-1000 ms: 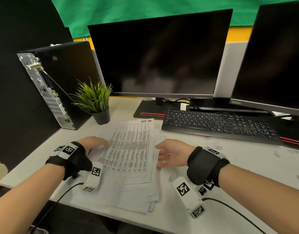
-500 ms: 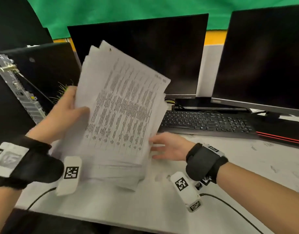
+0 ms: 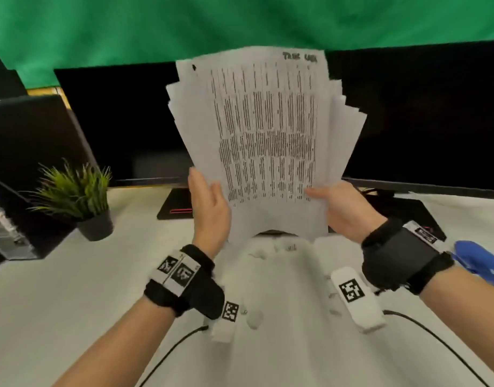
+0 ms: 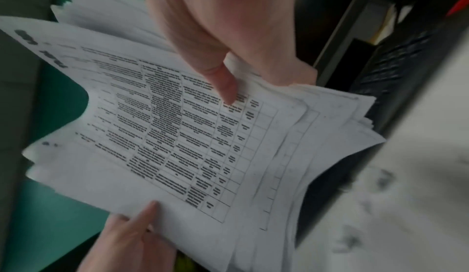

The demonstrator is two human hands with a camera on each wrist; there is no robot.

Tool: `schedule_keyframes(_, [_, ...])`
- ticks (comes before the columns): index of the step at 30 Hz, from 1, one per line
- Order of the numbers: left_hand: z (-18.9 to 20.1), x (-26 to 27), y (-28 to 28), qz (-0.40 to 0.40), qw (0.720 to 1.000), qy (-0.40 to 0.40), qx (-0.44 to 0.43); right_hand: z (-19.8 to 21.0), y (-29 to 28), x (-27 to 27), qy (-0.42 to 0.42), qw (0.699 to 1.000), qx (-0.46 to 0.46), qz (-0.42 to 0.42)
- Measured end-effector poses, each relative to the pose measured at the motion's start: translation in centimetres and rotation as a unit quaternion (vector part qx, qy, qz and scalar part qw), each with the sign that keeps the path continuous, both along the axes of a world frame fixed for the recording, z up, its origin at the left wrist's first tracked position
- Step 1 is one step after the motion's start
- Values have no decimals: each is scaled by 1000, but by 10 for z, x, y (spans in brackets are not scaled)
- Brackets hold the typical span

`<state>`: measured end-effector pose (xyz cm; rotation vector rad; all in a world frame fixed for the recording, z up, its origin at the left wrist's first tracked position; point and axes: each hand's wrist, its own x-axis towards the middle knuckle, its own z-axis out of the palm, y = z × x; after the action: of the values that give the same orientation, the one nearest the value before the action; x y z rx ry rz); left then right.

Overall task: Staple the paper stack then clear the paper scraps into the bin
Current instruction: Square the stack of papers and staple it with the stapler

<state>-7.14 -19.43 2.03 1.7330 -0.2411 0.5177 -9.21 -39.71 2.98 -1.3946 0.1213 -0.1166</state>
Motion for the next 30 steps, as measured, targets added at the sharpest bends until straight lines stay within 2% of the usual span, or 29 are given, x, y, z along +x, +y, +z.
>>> schedule_keyframes(4, [-40,0,-16,-45,998,29,-26,-31,-11,-13,12,999,-29,-30])
schedule_keyframes(9, [-54,4,-14,-79,992,68,-76,-47,-14,-11,17,1000,3,-9])
schedule_keyframes(13, [-52,8,-9,-104,983,97,-120,-44,-19,-5,9,1000,-15,-2])
schedule_keyframes(18, [-58,14,-5,-115,980,120,-113,-34,-27,1,-12,1000,-14,-5])
schedule_keyframes(22, [-66,17,-4,-114,978,149,-94,-25,-30,4,-27,999,-20,-39])
schedule_keyframes(25, [-70,21,-3,-93,980,153,-85,-17,-32,3,-40,995,-69,-67])
schedule_keyframes(27, [-68,23,-5,-78,985,132,-77,-3,-32,0,-94,969,-179,-144])
schedule_keyframes(28, [-66,24,-6,-69,988,118,-71,8,-31,-3,-133,932,-272,-197])
schedule_keyframes(29, [-61,23,-8,-62,991,101,-66,21,-30,-7,-172,876,-379,-243])
schedule_keyframes(30, [-55,22,-10,-60,993,81,-58,35,-27,-12,-206,805,-484,-274])
